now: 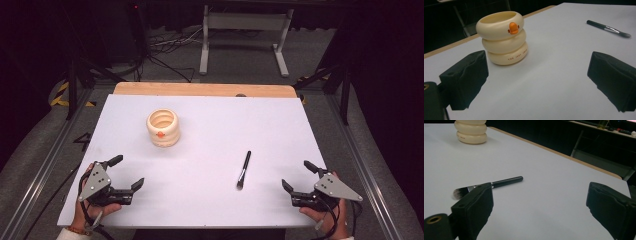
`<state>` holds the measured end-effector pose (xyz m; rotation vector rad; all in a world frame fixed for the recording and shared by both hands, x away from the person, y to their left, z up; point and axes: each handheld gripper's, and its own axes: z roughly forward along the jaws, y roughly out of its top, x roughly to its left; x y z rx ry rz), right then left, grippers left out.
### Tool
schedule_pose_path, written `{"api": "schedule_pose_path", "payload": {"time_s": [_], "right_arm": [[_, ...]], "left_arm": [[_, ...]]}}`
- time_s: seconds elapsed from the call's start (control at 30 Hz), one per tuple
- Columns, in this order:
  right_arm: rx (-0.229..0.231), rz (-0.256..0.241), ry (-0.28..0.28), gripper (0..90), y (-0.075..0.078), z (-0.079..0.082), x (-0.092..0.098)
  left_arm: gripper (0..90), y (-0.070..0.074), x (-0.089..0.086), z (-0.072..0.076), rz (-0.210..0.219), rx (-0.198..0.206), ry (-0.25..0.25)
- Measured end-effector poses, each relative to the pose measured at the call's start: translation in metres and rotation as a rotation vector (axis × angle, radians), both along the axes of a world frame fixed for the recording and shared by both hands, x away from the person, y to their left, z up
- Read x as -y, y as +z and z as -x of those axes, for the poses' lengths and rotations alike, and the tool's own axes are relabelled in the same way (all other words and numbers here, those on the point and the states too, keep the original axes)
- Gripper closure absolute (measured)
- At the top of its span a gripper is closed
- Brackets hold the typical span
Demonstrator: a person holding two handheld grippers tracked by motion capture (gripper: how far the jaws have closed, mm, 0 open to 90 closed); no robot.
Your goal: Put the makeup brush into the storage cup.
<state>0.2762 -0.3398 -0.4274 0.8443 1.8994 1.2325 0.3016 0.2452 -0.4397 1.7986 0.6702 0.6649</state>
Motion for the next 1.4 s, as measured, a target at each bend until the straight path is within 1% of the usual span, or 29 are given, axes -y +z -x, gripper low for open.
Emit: {"api": "schedule_pose_path", "payload": {"time_s": [0.07,0.2,0.23,0.3,0.33,0.37,0.43,0.53,0.6,0.67,0.7,0.73,0.8,0.83,0.87,0.9,0.93,0.97,1.03,1.1,1.13,1.17,1.23,1.33,1.37,1.4], "right_arm": [[-0.009,0.005,0.002,8.6,-0.001,0.000,0.001],[-0.020,0.012,0.017,9.5,0.000,-0.001,0.001],[-0.028,0.014,0.032,11.1,0.000,-0.002,0.001],[-0.036,0.030,0.046,11.7,0.000,-0.003,-0.001],[-0.042,0.037,0.063,12.9,0.000,-0.004,-0.001],[-0.048,0.048,0.069,13.3,0.000,-0.005,-0.002],[-0.061,0.062,0.082,13.6,0.001,-0.007,-0.004],[-0.081,0.064,0.112,14.2,0.003,-0.010,-0.004],[-0.090,0.076,0.129,14.4,0.006,-0.012,-0.005],[-0.101,0.097,0.160,15.1,0.009,-0.014,-0.007],[-0.101,0.097,0.160,15.1,0.009,-0.014,-0.007],[-0.117,0.139,0.195,16.2,0.013,-0.017,-0.011],[-0.126,0.180,0.222,17.4,0.015,-0.021,-0.015],[-0.126,0.180,0.222,17.4,0.015,-0.021,-0.015],[-0.141,0.213,0.253,17.4,0.017,-0.024,-0.019],[-0.155,0.272,0.292,17.8,0.021,-0.030,-0.026],[-0.167,0.287,0.315,17.8,0.023,-0.032,-0.029],[-0.180,0.317,0.350,17.7,0.026,-0.035,-0.033],[-0.183,0.391,0.385,17.6,0.032,-0.041,-0.041],[-0.188,0.436,0.414,17.6,0.039,-0.046,-0.047],[-0.184,0.470,0.429,17.6,0.043,-0.050,-0.052],[-0.184,0.486,0.438,17.7,0.046,-0.053,-0.054],[-0.205,0.526,0.481,20.0,0.052,-0.059,-0.063],[-0.238,0.607,0.530,22.0,0.054,-0.066,-0.077],[-0.246,0.625,0.543,22.1,0.054,-0.068,-0.082],[-0.246,0.625,0.543,22.1,0.054,-0.068,-0.082]], "left_arm": [[4.5,-0.001,0.000,0.000,0.008,-0.008,0.001],[5.1,-0.001,-0.001,0.000,0.006,-0.012,-0.003],[5.1,-0.001,-0.002,0.001,0.005,-0.012,-0.005],[5.1,-0.002,-0.001,0.001,0.005,-0.008,-0.005],[5.1,-0.002,-0.001,0.001,0.001,-0.015,-0.009],[5.1,-0.002,-0.001,0.001,-0.005,-0.009,-0.010],[5.1,-0.003,0.000,0.001,-0.006,-0.017,-0.009],[5.2,-0.004,0.000,0.001,-0.003,-0.018,-0.014],[5.2,-0.004,0.000,0.001,0.002,-0.020,-0.015],[5.2,-0.004,0.000,0.000,-0.006,-0.029,-0.018],[5.2,-0.004,0.000,0.000,-0.006,-0.029,-0.018],[5.3,-0.005,0.000,0.000,-0.001,-0.041,-0.023],[5.4,-0.005,0.001,-0.001,-0.002,-0.043,-0.023],[5.4,-0.006,0.001,-0.001,0.001,-0.042,-0.025],[5.5,-0.006,0.001,-0.001,-0.001,-0.041,-0.027],[5.5,-0.006,0.001,0.000,-0.004,-0.042,-0.028],[5.5,-0.006,0.001,0.000,0.000,-0.047,-0.035],[5.5,-0.006,0.002,0.000,-0.003,-0.047,-0.038],[5.5,-0.007,0.002,0.000,-0.007,-0.048,-0.043],[5.5,-0.007,0.002,0.000,-0.008,-0.048,-0.044],[5.5,-0.007,0.002,0.000,-0.013,-0.050,-0.045],[5.5,-0.007,0.002,0.001,-0.012,-0.051,-0.047],[5.7,-0.007,0.002,0.000,-0.013,-0.052,-0.049],[5.7,-0.008,0.003,0.001,-0.012,-0.052,-0.052],[5.7,-0.008,0.003,0.000,-0.016,-0.052,-0.055],[5.7,-0.008,0.003,0.000,-0.016,-0.052,-0.055]]}}
